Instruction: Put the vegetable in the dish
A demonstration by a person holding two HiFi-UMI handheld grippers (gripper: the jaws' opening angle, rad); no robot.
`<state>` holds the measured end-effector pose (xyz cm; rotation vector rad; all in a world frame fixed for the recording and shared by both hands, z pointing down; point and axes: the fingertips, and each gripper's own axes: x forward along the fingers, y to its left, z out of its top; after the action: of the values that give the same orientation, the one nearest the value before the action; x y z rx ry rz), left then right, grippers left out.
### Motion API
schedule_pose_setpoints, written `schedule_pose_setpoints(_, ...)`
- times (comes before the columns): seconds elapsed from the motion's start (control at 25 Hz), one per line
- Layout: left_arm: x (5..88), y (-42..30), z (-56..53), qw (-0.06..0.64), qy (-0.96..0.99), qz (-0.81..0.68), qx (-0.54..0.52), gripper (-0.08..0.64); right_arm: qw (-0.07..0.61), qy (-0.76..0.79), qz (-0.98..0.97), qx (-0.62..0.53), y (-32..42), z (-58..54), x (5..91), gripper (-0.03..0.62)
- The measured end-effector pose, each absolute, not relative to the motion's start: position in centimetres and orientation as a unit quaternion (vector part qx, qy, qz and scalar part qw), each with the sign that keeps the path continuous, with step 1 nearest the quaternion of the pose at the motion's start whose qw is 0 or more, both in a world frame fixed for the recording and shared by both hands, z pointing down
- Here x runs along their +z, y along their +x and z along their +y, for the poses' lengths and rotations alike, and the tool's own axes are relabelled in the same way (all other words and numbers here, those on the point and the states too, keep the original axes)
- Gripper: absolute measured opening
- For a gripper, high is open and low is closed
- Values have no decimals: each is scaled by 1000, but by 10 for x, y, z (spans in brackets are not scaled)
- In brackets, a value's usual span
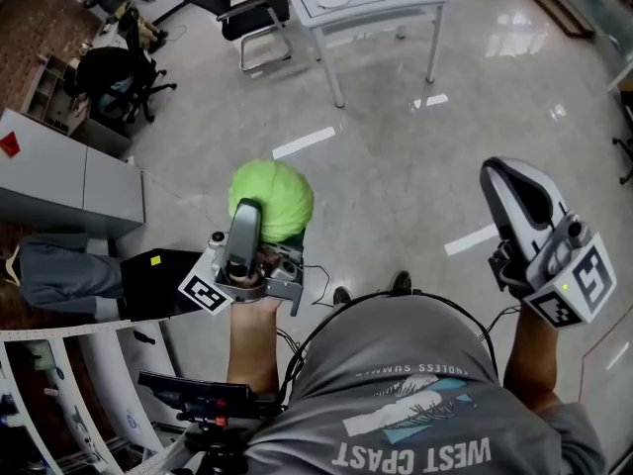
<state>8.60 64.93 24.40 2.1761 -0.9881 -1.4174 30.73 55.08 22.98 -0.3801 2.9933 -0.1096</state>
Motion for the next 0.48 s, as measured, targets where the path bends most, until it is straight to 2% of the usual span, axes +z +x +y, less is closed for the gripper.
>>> schedule_pose_setpoints(0.24,253,114,623,176,770,-363,-495,296,67,-111,991,-36,329,516,241,8)
schedule_pose_setpoints(0.48,257,104,613,176,769,-379,-483,296,69,-100,992,-40,313,498,252,8)
